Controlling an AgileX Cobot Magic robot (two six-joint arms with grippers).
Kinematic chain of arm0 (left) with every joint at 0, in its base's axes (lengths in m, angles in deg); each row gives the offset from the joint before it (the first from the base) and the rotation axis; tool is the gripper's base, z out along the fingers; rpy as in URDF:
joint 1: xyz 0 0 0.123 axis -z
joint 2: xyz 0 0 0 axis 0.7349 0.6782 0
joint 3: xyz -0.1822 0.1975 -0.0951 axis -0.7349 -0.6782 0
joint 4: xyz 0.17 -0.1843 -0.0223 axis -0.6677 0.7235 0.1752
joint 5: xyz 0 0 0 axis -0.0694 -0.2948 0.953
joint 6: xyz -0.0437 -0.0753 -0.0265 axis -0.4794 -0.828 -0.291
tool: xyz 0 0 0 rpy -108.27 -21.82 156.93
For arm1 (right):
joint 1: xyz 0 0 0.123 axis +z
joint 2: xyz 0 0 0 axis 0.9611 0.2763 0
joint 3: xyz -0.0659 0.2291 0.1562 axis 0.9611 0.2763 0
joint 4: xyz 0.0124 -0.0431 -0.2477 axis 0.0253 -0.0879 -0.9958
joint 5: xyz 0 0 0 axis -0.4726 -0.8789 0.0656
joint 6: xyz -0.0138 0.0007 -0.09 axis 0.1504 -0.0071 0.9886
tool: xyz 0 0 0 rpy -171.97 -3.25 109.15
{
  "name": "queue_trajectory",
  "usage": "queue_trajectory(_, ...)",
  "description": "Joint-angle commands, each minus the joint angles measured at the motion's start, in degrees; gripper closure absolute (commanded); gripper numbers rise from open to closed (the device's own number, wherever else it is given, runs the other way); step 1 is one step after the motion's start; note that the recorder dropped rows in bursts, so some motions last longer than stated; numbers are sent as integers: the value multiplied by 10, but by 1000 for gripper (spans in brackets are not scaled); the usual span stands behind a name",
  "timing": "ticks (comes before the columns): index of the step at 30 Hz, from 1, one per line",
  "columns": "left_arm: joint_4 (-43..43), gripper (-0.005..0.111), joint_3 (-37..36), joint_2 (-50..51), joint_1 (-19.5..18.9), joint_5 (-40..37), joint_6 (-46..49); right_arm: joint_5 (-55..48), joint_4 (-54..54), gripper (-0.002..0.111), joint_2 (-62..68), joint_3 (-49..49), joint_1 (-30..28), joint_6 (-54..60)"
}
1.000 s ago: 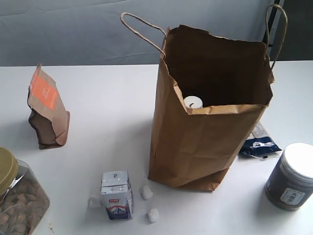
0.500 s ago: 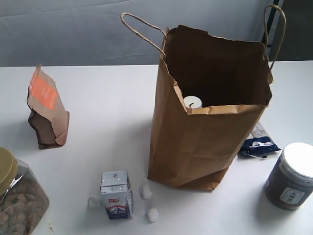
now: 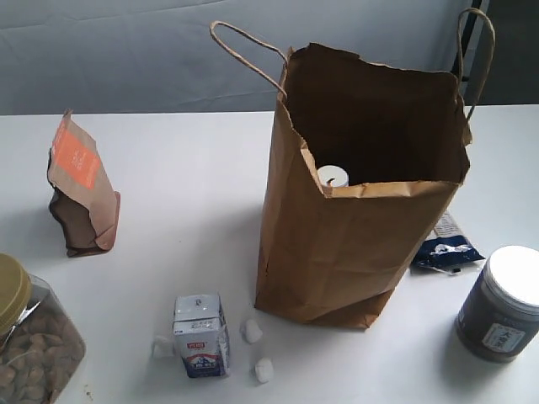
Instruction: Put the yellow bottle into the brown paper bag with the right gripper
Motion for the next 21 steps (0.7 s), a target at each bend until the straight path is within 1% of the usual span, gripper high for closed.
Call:
queue_trajectory(1,-2,107,-3,-1,-1,1,-4,-3,-6,108,-3,2,-2,5)
queue_trajectory(21,-2,107,-3,-1,-1,1,-4,2,-6,108,-3,2,-2,3)
